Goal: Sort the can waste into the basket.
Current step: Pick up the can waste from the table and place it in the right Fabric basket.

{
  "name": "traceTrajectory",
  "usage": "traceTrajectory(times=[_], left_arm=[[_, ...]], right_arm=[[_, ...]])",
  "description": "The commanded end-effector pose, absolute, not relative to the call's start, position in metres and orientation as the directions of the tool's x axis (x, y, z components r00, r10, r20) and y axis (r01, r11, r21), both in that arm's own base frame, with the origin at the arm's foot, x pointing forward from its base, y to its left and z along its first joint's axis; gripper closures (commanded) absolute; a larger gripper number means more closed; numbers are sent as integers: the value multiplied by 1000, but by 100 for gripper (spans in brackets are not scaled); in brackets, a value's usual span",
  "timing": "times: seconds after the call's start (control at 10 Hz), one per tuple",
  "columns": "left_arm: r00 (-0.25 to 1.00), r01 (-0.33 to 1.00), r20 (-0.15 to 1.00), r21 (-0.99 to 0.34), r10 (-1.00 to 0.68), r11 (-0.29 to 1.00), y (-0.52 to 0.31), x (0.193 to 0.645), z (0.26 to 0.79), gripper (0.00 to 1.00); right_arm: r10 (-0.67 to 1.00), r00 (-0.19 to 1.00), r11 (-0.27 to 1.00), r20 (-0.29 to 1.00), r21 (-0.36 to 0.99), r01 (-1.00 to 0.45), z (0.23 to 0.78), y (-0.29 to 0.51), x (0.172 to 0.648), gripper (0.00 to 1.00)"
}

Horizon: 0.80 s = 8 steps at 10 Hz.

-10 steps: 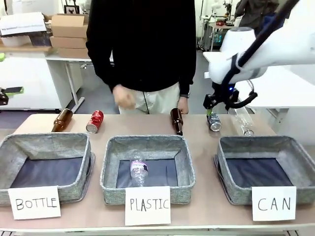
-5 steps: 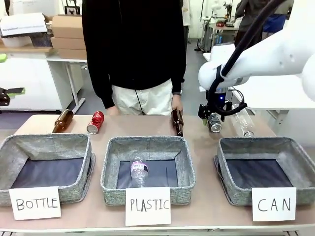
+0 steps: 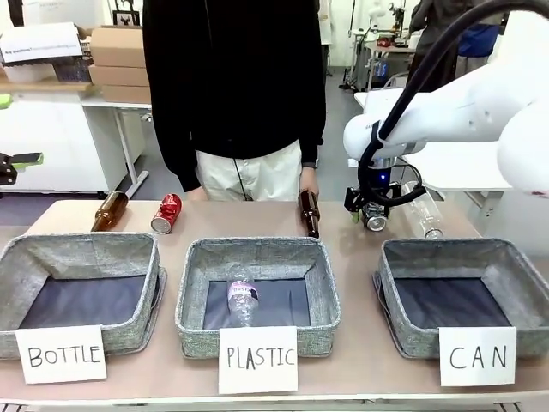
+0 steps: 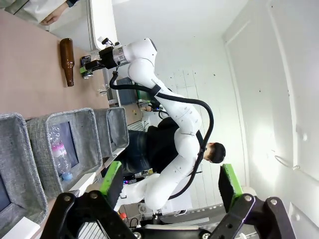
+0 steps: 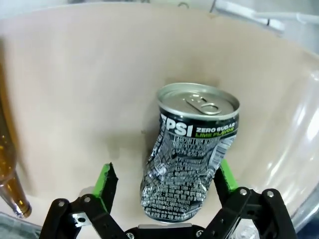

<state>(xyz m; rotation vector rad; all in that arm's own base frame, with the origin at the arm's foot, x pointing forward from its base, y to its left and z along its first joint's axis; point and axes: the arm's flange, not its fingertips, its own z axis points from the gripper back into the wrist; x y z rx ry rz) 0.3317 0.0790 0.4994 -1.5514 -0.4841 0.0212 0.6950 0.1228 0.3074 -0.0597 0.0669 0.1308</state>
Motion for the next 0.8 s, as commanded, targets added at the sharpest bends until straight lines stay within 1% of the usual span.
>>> traceTrajectory(times=[0.0, 0.1, 0.2, 0.3, 0.4, 0.6, 0.7], left_arm=[[899, 313, 305, -949, 314, 26, 78, 331, 500, 0], [899, 313, 305, -949, 314, 26, 78, 331, 500, 0], [899, 313, 305, -949, 314, 26, 78, 331, 500, 0], [899, 313, 305, -949, 314, 26, 78, 331, 500, 0], [899, 313, 305, -949, 314, 26, 78, 331, 500, 0], [899, 313, 305, -949, 314, 26, 78, 331, 500, 0], [899, 313, 305, -949, 314, 26, 78, 331, 500, 0]], right_arm=[[55, 993, 997, -106, -39, -59, 312, 120, 706, 0], [54, 993, 998, -105, -31, -57, 311, 120, 706, 9], [54, 992, 998, -118, -28, -58, 310, 119, 707, 60], [53, 991, 998, -126, -23, -57, 309, 118, 707, 69], [52, 990, 998, -131, -16, -54, 309, 116, 707, 100], [49, 990, 998, -131, -20, -52, 309, 115, 707, 100], [46, 989, 999, -140, -16, -49, 309, 115, 707, 96]])
